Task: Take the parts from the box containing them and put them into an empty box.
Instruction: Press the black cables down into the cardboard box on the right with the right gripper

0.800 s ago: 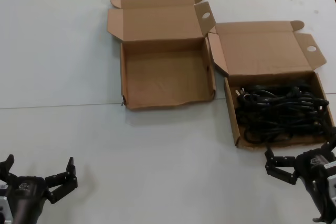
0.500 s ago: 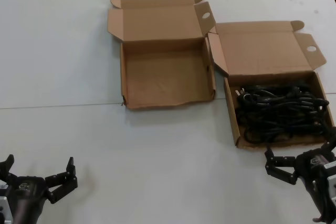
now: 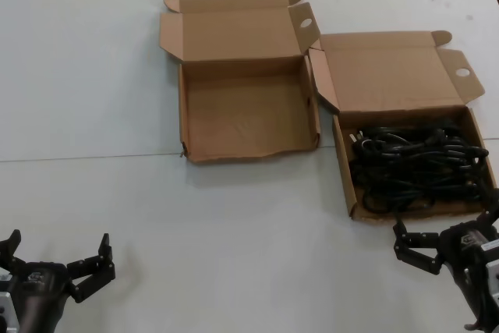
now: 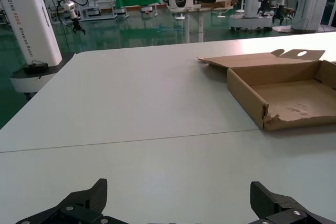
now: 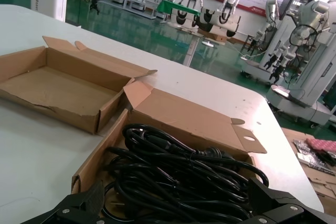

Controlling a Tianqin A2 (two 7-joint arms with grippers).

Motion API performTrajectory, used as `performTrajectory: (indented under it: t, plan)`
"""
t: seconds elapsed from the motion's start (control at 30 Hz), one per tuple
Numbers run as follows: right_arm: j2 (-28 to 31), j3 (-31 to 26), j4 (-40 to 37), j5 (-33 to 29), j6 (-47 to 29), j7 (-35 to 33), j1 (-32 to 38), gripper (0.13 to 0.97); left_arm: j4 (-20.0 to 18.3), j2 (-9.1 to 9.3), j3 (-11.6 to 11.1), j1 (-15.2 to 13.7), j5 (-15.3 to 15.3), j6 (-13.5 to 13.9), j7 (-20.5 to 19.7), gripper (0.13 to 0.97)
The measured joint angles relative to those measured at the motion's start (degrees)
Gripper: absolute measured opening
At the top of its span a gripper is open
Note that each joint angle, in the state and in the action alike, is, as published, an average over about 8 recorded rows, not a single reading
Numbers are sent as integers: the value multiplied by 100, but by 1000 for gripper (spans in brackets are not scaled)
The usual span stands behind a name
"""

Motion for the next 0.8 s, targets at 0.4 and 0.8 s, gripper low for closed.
performTrajectory:
  t: [0.4, 0.8]
  plan:
    - [0, 0, 0, 0, 0, 0, 0, 966, 0, 0, -1, 0, 0, 0, 0, 966]
    - [0, 0, 0, 0, 0, 0, 0, 966, 0, 0, 0, 0, 0, 0, 0, 930]
